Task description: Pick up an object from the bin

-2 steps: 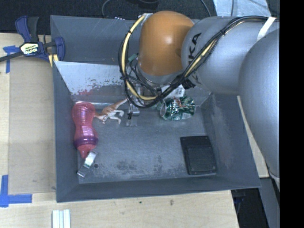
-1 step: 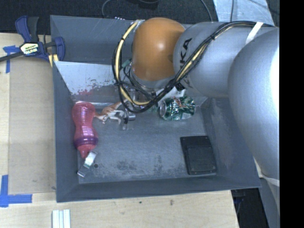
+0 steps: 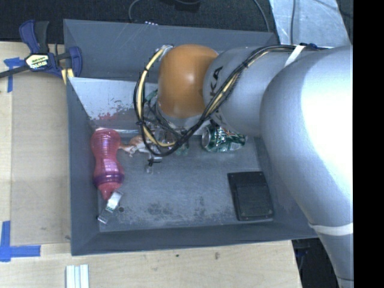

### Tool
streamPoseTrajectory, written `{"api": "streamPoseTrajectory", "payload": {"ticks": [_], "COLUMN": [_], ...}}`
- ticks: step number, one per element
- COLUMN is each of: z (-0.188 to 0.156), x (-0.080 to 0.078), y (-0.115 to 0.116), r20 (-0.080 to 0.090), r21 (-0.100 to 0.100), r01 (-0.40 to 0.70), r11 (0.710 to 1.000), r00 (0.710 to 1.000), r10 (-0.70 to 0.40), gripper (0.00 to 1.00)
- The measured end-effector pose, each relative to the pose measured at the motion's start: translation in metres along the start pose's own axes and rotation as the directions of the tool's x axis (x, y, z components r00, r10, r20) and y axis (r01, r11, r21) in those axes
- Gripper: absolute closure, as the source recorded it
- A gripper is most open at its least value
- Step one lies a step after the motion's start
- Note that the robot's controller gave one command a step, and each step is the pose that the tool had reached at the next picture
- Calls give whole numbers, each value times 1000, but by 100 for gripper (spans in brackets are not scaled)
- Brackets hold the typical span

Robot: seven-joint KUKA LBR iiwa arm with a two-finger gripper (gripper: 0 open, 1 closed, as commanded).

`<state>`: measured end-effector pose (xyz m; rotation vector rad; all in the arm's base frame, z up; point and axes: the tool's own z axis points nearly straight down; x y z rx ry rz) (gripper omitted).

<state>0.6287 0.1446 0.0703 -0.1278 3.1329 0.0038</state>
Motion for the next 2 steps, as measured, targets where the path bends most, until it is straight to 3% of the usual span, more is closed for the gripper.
{"api": "streamPoseTrajectory", "payload": {"ticks": [1,2], "z": [-1,-1], "x": [1,1], "y": [-6,-6], "r20": [-4,-4], "r21": [1,1], "r01": [-91,-91], "r11": [996,996], "r00": [996,996], "r10": [91,91], "gripper": [100,100]}}
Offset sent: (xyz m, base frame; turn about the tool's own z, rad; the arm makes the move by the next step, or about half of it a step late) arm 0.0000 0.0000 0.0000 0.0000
